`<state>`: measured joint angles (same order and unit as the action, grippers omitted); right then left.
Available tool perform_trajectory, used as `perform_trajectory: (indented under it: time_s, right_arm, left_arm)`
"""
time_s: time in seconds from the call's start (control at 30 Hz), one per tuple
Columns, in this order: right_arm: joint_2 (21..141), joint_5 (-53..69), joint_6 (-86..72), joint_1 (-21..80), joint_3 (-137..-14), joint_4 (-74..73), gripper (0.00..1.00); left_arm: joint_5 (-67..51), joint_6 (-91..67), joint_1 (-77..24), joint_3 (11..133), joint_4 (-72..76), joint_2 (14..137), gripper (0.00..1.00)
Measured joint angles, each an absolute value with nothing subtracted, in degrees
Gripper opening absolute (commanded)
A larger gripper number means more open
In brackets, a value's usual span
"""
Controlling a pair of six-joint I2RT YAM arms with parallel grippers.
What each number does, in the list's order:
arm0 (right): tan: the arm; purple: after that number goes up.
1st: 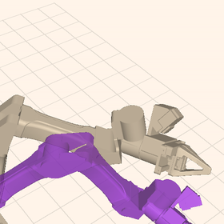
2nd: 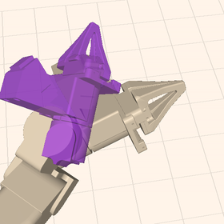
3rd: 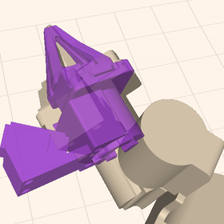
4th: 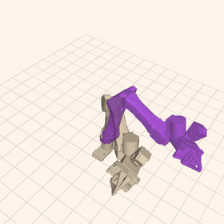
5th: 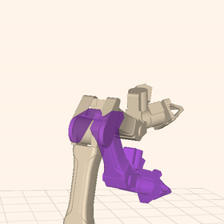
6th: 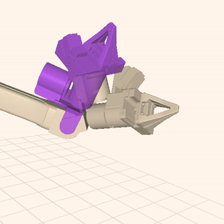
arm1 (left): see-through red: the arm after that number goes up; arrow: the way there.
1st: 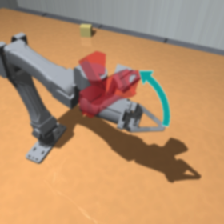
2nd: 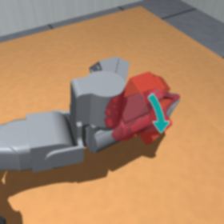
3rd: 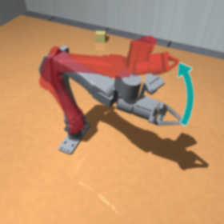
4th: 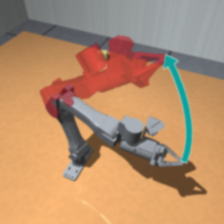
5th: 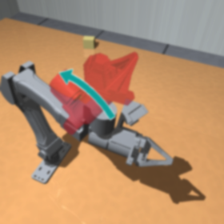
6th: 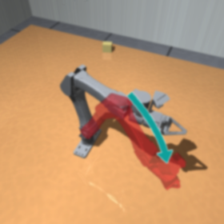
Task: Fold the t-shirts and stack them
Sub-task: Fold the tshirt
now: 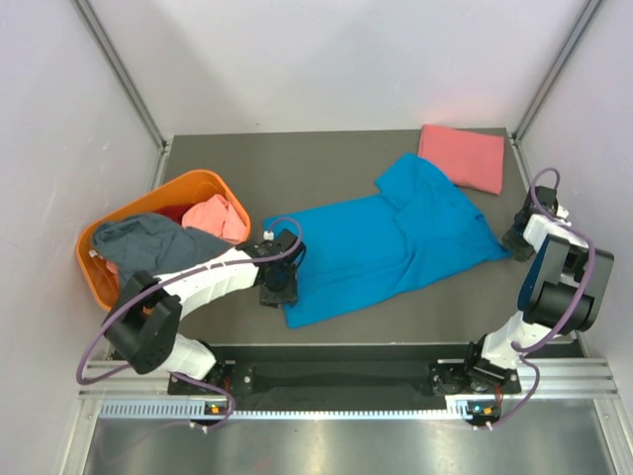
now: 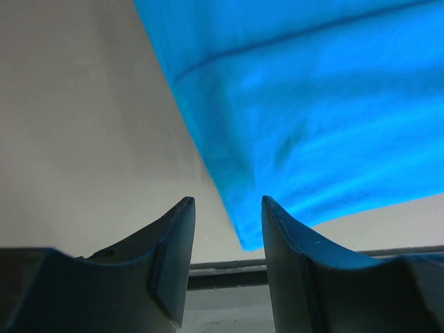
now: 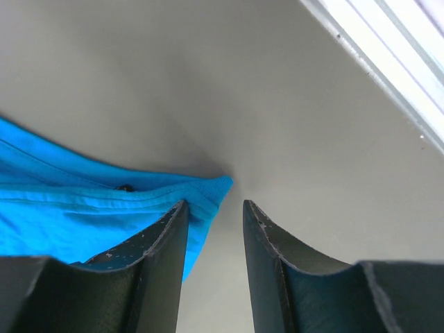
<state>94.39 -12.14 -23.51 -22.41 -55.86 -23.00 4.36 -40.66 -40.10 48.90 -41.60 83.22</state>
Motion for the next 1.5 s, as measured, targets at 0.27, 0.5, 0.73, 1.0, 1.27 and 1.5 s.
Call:
perform_trajectory:
  time_s: [0.27,0.5,0.73,1.0,1.27,1.5]
  right_arm:
    - [94.39,-11.20,-23.55,-22.41,-53.65,-20.75,0.28]
    - [94.37,-11.03,-23.31,-22.41,-53.25,-19.16,0.00]
    - [94.37,-11.09,-23.11,-22.41,-53.25,-19.09,0.00]
    - [94.30,-11.18,-23.11,-22.41,-53.25,-19.14,0.00]
    - [93.47,-13.47,-22.87,-22.41,-53.36,-21.50,0.00]
    - [88.66,-16.56,-21.65,-23.83,-53.28,-25.91,0.00]
  left_arm:
    - [2.39,-43.48,-40.10,43.03,-39.57,79.83,0.49]
    - [2.17,-44.27,-40.10,42.52,-38.33,79.72,0.48]
    - [0.58,-45.50,-40.10,41.06,-37.17,78.39,0.45]
    - [-3.03,-47.27,-40.12,38.41,-34.85,77.73,0.19]
    - [-4.40,-47.75,-40.10,39.31,-34.33,79.42,0.00]
    - [-0.10,-46.28,-40.21,42.17,-38.06,80.40,0.00]
